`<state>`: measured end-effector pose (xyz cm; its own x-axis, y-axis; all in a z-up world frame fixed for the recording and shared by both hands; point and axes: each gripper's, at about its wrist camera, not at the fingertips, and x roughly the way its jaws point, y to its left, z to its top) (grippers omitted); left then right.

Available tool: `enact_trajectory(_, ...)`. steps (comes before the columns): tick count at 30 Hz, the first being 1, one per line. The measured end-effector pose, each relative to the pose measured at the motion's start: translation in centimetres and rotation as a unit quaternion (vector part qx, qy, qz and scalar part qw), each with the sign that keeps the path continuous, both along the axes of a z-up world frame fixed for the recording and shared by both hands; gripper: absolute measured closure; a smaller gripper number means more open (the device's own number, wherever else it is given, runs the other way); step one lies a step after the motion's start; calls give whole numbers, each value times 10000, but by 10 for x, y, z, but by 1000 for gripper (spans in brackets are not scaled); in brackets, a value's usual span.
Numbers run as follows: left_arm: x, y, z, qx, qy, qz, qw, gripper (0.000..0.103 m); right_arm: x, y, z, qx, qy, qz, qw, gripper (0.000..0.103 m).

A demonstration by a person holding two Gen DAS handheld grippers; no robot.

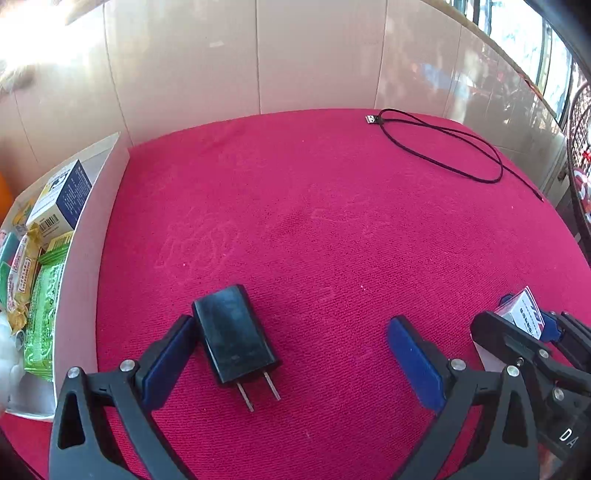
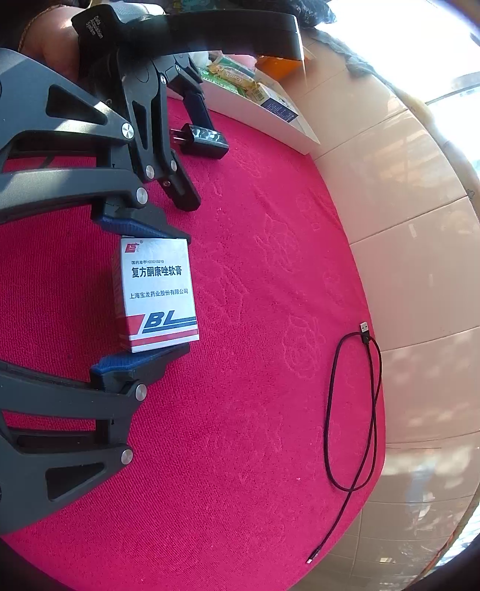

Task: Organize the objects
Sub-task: 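Grasp the black phone charger with the left tool while the right tool holds the BL box, then lift and carry the charger and BL box over the white tray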

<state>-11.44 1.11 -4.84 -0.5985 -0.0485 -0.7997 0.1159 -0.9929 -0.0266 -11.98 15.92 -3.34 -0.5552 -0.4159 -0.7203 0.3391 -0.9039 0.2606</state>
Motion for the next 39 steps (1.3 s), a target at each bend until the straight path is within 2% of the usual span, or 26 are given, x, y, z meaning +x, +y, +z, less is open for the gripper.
enact_trajectory(2, 2, -4, 1, 70, -15, -17, 10000, 1, 0, 0, 0, -26, -5, -1, 10000, 52)
enact_trajectory(3, 4, -7, 2, 110, 19, -48, 9999, 5, 0, 1, 0, -45, -8, -3, 10000, 52)
enact_trajectory(5, 10, -14, 4, 116, 108, -67, 9999, 16, 0, 2, 0, -97, -18, -4, 10000, 52)
enact_trajectory(7, 15, -21, 7, 124, 135, -30, 9998, 34, 0, 4, -1, -157, -30, -7, 9999, 52)
enact_trajectory(10, 21, -27, 8, 7, 204, -148, 9997, 48, 0, 6, -2, -211, -43, -4, 9998, 52)
enact_trajectory(17, 17, -21, 7, -119, 242, -327, 9991, 56, -1, 7, -1, -244, -54, 4, 9997, 52)
enact_trajectory(20, 18, -19, 7, -93, 283, -448, 9986, 63, -1, 6, -1, -219, -50, 7, 9997, 52)
enact_trajectory(22, 19, -19, 7, 1, 294, -581, 9979, 74, -2, 5, -1, -178, -42, 11, 9998, 52)
enact_trajectory(29, 22, -14, 9, -146, 352, -680, 9970, 74, 0, 2, 0, -36, 3, 2, 10000, 52)
enact_trajectory(34, 31, -7, 16, -348, 577, -664, 9955, 74, 5, 1, 4, 101, 166, -119, 9997, 53)
enact_trajectory(39, 41, -5, 24, -315, 715, -653, 9948, 74, 10, 4, 10, 193, 361, -303, 9987, 53)
